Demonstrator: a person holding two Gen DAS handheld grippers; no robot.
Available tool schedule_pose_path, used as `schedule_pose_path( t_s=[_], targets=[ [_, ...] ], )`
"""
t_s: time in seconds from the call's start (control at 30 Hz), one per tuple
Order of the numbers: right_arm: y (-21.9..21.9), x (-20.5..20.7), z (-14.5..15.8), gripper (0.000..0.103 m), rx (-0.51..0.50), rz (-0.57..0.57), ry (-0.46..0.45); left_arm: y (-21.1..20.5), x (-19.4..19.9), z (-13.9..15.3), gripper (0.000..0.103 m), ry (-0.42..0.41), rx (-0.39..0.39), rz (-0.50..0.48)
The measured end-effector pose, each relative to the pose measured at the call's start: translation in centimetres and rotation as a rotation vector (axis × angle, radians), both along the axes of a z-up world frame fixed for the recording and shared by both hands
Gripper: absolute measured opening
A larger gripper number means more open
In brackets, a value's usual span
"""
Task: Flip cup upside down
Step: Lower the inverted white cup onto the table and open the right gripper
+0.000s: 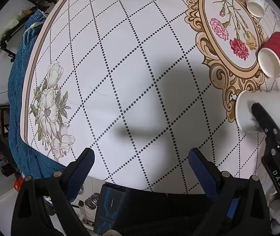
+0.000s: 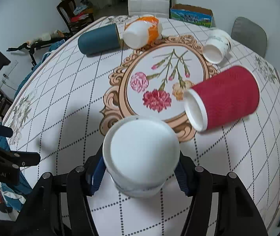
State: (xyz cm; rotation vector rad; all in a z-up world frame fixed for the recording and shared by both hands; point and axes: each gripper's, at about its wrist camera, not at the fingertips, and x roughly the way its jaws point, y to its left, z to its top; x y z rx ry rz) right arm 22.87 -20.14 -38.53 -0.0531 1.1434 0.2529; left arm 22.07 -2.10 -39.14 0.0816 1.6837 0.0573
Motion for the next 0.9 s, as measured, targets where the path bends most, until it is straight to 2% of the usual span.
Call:
schedule_pose_path(
  t_s=[0.13, 0.17, 0.23, 0.3, 0.37, 0.6, 0.9],
  targets=[
    [-0.3, 0.1, 0.1, 0.067, 0.006, -0.019, 0.040, -0.6, -0.3, 0.4, 0.098, -0.014, -0.006, 0.007],
    [-0.5, 0.0, 0.3, 0.076, 0.008, -0.030, 0.059, -0.8, -0.4, 0.7, 0.098, -0.022, -0.010, 0.010],
    [-1.2, -0.4, 1.1, 0.085, 0.015, -0.065, 0.080, -1.1, -0.7, 1.7, 0.098, -0.045, -0.017, 0.009],
    [-2.2, -1.1, 2.5, 0.087, 0.025, -0.106, 0.097, -1.5, -0.9, 2.4, 0.098, -0.066, -0.021, 0.003],
    [-3.1, -2.0, 4.1, 0.095, 0.014, -0.144, 0.107, -1.9, -1.3, 3.5, 0.098, -0.085, -0.029, -0.002],
    [-6.0, -4.7, 9.8, 0.096, -0.039, -0.265, 0.110, -3.6, -2.6, 8.1, 0.098, -0.181, -0.051, -0.020],
    [-6.9, -7.4, 16.3, 0.096, -0.060, -0.293, 0.020, -4.4, -4.3, 14.6, 0.098, -0.314, -0.066, -0.026]
  ],
)
